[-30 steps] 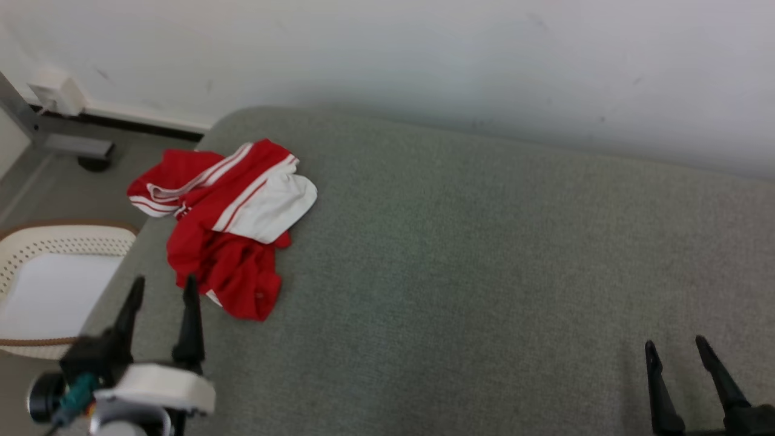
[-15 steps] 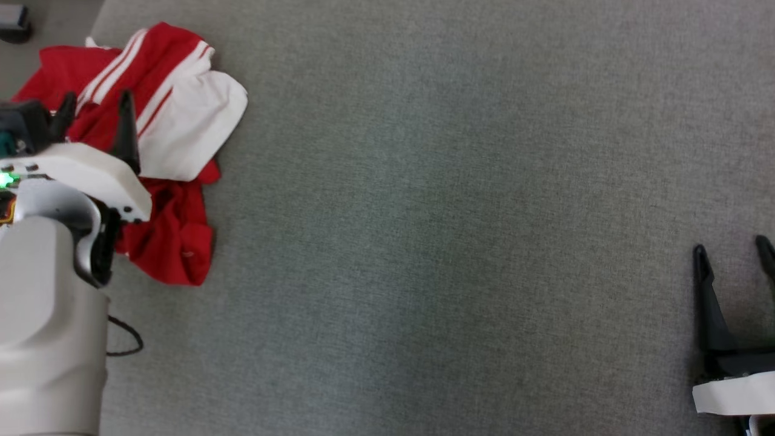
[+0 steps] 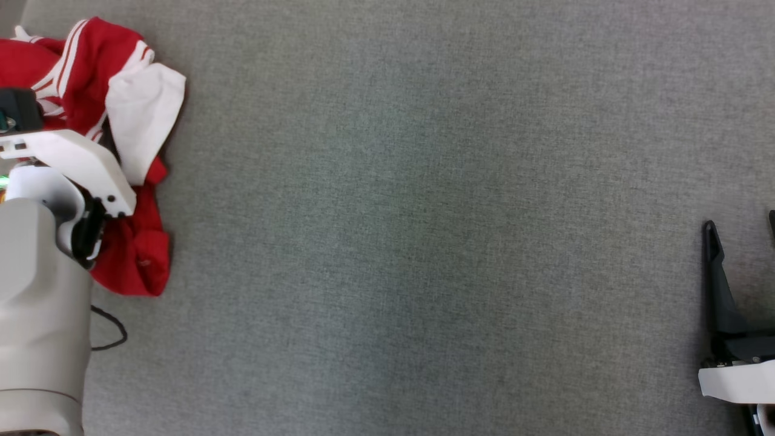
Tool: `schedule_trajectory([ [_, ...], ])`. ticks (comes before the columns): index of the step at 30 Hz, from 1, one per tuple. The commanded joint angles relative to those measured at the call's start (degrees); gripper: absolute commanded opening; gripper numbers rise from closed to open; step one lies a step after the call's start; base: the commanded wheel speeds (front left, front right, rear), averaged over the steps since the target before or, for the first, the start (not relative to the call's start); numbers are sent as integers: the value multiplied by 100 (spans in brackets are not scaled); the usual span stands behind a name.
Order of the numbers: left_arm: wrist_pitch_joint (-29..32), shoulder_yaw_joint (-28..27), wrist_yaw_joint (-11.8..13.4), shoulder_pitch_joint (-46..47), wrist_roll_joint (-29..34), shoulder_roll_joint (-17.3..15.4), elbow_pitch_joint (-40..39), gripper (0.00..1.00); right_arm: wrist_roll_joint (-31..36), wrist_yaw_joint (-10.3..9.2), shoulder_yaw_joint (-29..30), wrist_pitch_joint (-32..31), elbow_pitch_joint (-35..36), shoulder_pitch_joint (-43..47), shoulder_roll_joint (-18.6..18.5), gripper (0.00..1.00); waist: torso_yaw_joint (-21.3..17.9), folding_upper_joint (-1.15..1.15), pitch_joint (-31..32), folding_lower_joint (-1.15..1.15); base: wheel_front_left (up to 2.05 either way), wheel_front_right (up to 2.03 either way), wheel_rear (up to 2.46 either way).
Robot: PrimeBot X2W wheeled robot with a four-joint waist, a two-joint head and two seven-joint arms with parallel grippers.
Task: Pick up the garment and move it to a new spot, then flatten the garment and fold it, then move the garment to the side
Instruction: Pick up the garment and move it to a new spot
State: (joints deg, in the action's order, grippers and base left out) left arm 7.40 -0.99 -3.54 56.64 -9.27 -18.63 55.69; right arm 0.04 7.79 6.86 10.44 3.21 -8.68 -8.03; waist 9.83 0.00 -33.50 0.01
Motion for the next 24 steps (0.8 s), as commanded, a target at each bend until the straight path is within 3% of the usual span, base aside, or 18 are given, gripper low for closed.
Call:
schedule_trajectory([
  [1,10,32,-17,-92,-68,57,139,0,-4,-57,133,-157,-422,169,-86,100,-21,0,57,-1,0,0,0],
  [12,-842,205,-293,313,-222,-12,-539,0,-121,-40,-142,181,-843,238,259,100,-280,0,1129,-1,0,0,0],
  [18,-618,633,-385,84,-413,135,-1576,0,-221,-40,-247,337,-1237,263,386,100,-580,0,1781,-1,0,0,0],
  [24,-9,1157,-395,-570,-951,422,-3135,0,-330,-40,-312,429,-1540,308,469,100,-1021,0,2271,-1,0,0,0],
])
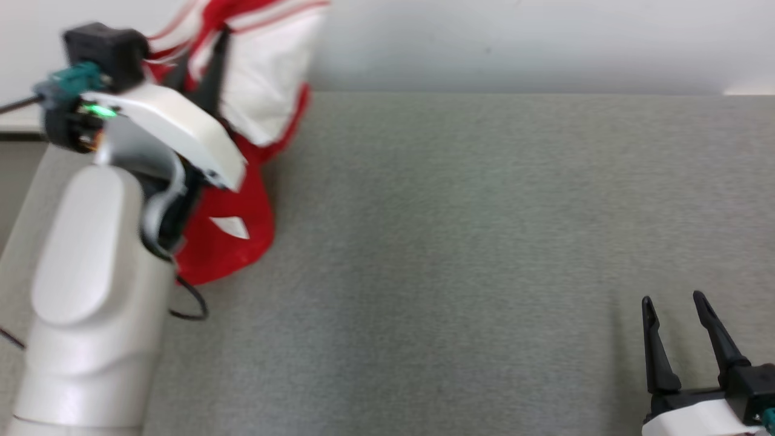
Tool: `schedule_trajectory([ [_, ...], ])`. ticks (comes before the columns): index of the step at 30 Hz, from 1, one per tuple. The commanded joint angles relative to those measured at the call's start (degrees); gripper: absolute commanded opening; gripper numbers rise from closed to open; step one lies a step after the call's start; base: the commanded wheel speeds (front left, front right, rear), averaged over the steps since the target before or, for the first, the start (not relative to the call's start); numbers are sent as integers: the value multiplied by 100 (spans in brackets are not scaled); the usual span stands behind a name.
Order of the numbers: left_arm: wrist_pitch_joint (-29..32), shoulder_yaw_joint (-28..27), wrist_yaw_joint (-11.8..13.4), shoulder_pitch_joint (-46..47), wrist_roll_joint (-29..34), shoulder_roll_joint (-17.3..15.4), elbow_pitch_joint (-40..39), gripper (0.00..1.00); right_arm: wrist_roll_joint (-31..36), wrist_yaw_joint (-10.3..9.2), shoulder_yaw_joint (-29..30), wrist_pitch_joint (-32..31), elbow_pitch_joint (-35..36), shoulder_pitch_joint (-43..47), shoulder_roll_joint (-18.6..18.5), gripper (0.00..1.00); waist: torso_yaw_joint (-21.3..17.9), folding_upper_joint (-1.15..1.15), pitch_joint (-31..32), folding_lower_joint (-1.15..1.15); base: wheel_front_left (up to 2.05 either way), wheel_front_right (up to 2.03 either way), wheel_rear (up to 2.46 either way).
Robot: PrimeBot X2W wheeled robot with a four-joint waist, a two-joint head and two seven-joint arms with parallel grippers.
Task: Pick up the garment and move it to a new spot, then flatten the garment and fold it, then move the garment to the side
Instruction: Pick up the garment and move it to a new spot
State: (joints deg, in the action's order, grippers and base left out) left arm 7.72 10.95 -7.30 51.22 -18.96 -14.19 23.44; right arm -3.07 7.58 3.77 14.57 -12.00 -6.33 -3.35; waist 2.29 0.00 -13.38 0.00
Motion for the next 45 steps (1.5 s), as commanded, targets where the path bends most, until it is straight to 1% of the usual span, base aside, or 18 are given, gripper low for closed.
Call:
schedule_trajectory([
  [1,82,35,-20,-176,-62,29,-185,0,-29,-18,0,14,-49,97,10,100,-339,0,311,0,0,0,0],
  [3,303,202,-20,-506,-258,141,-730,0,-64,-18,8,39,-98,122,25,100,-508,0,412,0,0,0,0],
  [8,791,717,0,-1280,-428,484,-1973,0,-144,-18,82,54,-169,227,41,100,-896,0,518,0,0,0,0],
  [11,1005,1135,18,-1658,-413,670,-2411,0,-213,-18,55,61,-191,280,41,100,-1113,0,521,0,0,0,0],
  [13,1135,1456,15,-1869,-445,778,-2498,0,-273,-18,40,59,-165,274,39,100,-1261,0,504,0,0,0,0],
  [16,1278,1903,8,-2077,-414,879,-2410,0,-374,-18,-5,59,-152,245,40,100,-1480,0,441,0,0,0,0],
  [19,1315,2226,3,-2193,-447,948,-2103,0,-484,-18,-62,60,-165,202,40,100,-1672,0,364,0,0,0,0],
  [24,1130,2553,59,-2113,-481,1064,-1245,0,-589,-18,-120,61,-237,188,40,100,-1875,0,247,0,0,0,0],
  [26,878,2620,148,-1969,-460,1087,-842,0,-623,-18,-154,61,-268,165,40,100,-1929,0,209,0,0,0,0],
  [27,728,2665,202,-1911,-427,1097,-629,6,-639,-18,-172,61,-289,156,39,100,-1950,0,196,0,0,0,0],
  [28,550,2682,272,-1866,-446,1105,-440,37,-657,-18,-196,61,-313,147,38,100,-1966,0,186,0,0,0,0],
  [29,378,2719,344,-1795,-438,1109,-265,74,-664,-18,-226,61,-338,135,41,100,-1980,0,178,0,0,0,0],
  [30,215,2774,408,-1729,-429,1116,-132,100,-668,-18,-248,61,-357,118,40,100,-1995,0,173,0,0,0,0],
  [32,-94,2868,537,-1655,-620,1117,26,100,-681,-18,-266,61,-389,98,38,100,-2005,0,187,0,0,0,0],
  [36,-549,2987,764,-1595,-788,1112,151,100,-649,-18,-197,62,-424,167,39,100,-1941,0,281,0,0,0,0],
  [39,-940,2903,978,-1693,-683,1089,139,100,-596,-18,-76,62,-410,254,38,100,-1859,0,387,0,0,0,0],
  [42,-1299,2737,1184,-1951,-692,935,-29,100,-533,-18,40,61,-357,317,39,100,-1760,0,516,0,0,0,0],
  [45,-1570,2576,1412,-2313,-675,711,-297,100,-476,-18,164,61,-293,430,36,100,-1643,0,656,0,0,0,0],
])
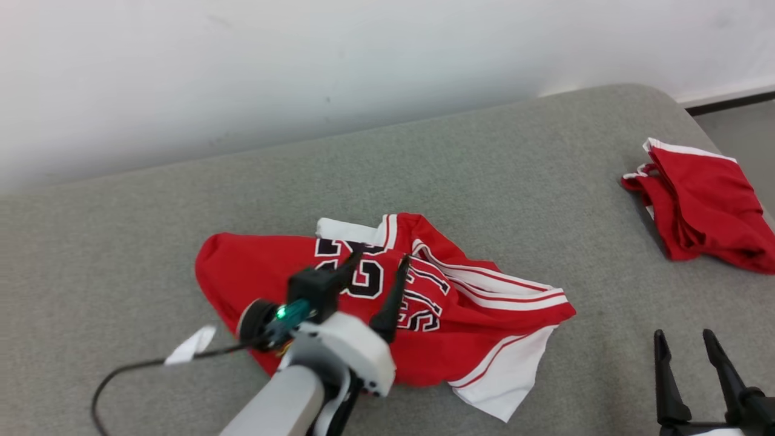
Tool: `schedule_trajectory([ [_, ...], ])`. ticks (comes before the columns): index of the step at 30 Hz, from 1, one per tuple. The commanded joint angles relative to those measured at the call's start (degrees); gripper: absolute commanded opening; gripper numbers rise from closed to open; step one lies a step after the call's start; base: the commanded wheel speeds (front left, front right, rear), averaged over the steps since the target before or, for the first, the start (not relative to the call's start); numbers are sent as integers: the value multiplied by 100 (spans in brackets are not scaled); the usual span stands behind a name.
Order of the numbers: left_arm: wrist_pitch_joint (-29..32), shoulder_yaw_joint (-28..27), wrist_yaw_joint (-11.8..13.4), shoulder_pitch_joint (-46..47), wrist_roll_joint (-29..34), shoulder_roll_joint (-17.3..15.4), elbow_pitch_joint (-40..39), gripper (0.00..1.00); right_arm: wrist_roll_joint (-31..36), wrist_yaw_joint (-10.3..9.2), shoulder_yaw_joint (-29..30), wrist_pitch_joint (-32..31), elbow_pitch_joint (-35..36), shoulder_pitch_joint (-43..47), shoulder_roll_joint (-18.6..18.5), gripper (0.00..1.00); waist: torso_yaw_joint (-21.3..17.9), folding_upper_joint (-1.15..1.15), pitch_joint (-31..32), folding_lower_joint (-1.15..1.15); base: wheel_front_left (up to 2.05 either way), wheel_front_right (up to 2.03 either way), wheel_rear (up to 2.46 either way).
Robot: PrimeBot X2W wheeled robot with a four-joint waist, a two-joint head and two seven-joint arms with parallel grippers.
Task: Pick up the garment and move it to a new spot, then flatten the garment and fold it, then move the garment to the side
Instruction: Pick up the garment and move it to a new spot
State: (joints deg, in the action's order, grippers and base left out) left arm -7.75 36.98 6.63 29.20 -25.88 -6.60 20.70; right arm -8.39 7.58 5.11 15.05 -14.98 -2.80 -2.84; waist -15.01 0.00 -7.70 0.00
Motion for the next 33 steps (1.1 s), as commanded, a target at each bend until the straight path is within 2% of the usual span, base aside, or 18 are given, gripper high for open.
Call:
schedule_trajectory([
  [1,-23,-26,19,-111,17,-49,-24,100,56,-18,30,14,5,77,-14,100,87,0,88,0,0,0,0],
  [13,-602,-580,808,-1817,50,-965,-784,100,247,-18,367,14,124,464,-14,100,605,0,560,0,0,0,0],
  [18,-728,-812,981,-2490,103,-1060,-938,100,299,-18,377,14,183,605,-14,100,773,0,701,0,0,0,0],
  [20,-751,-947,1019,-2707,178,-1002,-1075,100,288,-18,372,14,200,670,-13,100,843,0,738,0,0,0,0],
  [26,-740,-1572,932,-3436,607,-715,-1509,100,232,-18,319,14,203,799,-14,100,1031,0,858,0,0,0,0],
  [33,-742,-2179,505,-3832,1074,-342,-1614,100,229,-18,287,14,144,849,-14,100,1226,0,945,0,0,0,0],
])
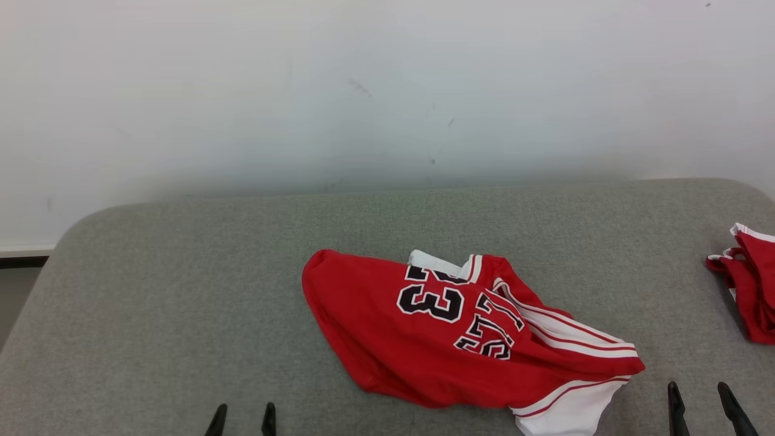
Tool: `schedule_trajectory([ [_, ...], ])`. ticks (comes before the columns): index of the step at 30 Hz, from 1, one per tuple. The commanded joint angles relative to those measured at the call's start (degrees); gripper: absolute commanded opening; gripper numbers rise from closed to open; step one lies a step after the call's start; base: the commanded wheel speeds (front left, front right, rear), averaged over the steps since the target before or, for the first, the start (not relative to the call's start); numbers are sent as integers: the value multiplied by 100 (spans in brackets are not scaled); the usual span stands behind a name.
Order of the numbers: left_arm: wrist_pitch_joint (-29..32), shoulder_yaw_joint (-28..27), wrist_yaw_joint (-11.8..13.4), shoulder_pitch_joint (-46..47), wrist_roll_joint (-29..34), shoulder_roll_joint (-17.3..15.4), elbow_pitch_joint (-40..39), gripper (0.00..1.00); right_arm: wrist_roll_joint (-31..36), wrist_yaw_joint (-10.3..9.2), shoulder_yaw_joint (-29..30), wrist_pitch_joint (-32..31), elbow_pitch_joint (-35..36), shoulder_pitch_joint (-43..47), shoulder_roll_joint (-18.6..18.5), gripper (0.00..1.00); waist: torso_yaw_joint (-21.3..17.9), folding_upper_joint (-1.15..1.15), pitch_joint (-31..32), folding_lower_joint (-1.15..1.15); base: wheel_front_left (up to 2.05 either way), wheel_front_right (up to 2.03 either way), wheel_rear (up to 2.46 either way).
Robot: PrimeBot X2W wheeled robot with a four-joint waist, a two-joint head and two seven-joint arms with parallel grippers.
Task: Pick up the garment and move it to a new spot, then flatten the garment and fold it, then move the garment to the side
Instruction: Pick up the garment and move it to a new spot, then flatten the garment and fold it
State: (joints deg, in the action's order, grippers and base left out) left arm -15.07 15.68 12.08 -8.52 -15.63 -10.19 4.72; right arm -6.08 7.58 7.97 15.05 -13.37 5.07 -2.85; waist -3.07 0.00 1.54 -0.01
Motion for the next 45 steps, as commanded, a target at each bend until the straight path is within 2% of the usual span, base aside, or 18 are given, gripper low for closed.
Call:
schedule_trajectory([
  [1,-9,-110,-99,-86,115,63,-13,100,4,-18,-2,14,-26,55,-14,100,49,0,30,1,0,0,0],
  [11,-11,-603,-552,-189,541,414,-3,100,-21,-18,-51,14,-31,55,-13,100,121,0,56,1,0,0,0],
  [20,-10,-845,-789,-182,714,585,17,100,-32,-18,-98,14,-21,-2,-14,100,64,0,12,1,0,0,0],
  [27,-11,-849,-965,23,791,662,-90,100,-12,-18,-131,14,44,-124,-13,100,-163,0,-54,1,0,0,0],
  [32,-7,-615,-1132,229,708,686,41,100,-50,-18,-180,14,117,-187,-13,100,-460,0,-120,1,0,0,0],
  [35,117,-476,-1163,414,482,699,307,100,-73,-18,-226,14,165,-236,-13,100,-676,0,-174,1,0,0,0],
  [39,621,-282,-1182,624,68,709,763,100,-120,-18,-265,14,197,-265,-12,100,-971,0,-264,1,0,0,0],
  [45,964,-158,-963,939,-314,715,1353,100,-105,-18,-256,14,202,-267,-11,100,-1351,0,-376,1,0,0,0],
])
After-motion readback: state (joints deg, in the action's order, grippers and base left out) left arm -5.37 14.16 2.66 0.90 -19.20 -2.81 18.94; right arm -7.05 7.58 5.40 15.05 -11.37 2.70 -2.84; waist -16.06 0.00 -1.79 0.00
